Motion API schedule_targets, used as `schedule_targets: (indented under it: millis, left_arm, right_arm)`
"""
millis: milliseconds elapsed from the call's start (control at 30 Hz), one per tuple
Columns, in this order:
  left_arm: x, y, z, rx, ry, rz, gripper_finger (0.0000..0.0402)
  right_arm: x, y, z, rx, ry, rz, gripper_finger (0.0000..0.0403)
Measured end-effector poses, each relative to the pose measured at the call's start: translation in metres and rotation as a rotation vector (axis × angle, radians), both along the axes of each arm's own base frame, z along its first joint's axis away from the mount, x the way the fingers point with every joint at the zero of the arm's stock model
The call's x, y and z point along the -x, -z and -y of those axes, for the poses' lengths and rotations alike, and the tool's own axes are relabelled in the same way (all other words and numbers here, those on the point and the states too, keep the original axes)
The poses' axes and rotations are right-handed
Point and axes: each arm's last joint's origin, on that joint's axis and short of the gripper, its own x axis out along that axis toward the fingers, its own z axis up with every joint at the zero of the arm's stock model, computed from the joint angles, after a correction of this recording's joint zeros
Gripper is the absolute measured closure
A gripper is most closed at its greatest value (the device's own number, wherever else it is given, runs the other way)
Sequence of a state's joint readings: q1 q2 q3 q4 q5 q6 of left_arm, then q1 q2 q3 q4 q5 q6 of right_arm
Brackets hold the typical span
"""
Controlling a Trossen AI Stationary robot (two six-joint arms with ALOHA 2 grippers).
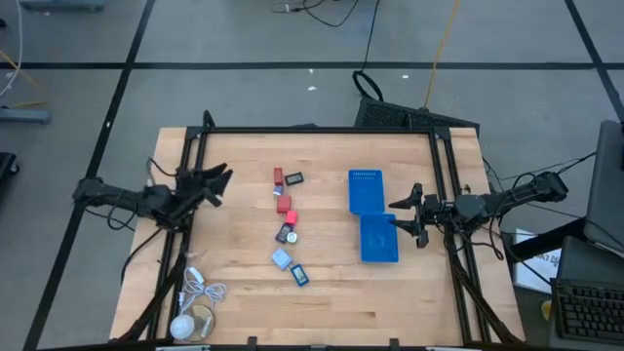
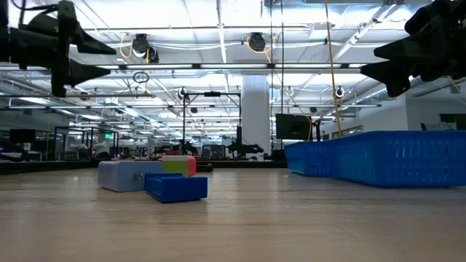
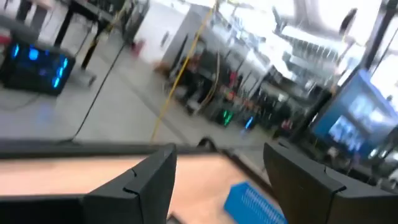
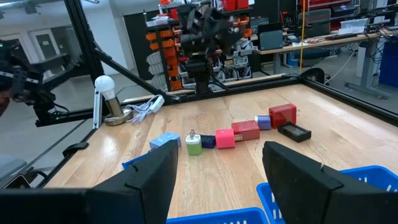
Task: Pick & Place Office items
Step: Put the top red charger adapter into the top blue bin
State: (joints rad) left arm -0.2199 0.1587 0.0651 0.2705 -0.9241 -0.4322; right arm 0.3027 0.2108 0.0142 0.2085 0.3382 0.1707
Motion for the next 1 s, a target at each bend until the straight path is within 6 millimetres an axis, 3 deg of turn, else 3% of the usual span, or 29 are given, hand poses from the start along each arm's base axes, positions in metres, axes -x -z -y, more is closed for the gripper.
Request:
schedule_targets:
  millis: [200, 400, 567, 767, 1000]
  left_arm:
    - [-0.026, -0.025, -0.004, 0.050, -0.022, -0.222, 0.0151]
    - [-0.066, -0.040, -0.023, 0.199, -0.101, -0.499, 0.0102]
    - [-0.102, -0.032, -0.046, 0.300, -0.098, -0.659, 0.0069]
    - [-0.142, -0.010, -0.068, 0.342, -0.061, -0.741, 0.0061]
    - [-0.162, 0.027, -0.078, 0.410, -0.103, -0.849, 0.0071]
  right_arm:
    - [0.000, 0.000, 0.000, 0.000, 0.000, 0.000, 0.0176]
    - [0.000, 0.000, 0.000, 0.000, 0.000, 0.000, 0.0176]
    - [0.000, 0.000, 0.000, 0.000, 0.000, 0.000, 0.0176]
    - [0.000, 0.000, 0.000, 0.000, -0.001, 0.000, 0.0176]
    - [0.000, 0.000, 0.000, 0.000, 0.000, 0.000, 0.0176]
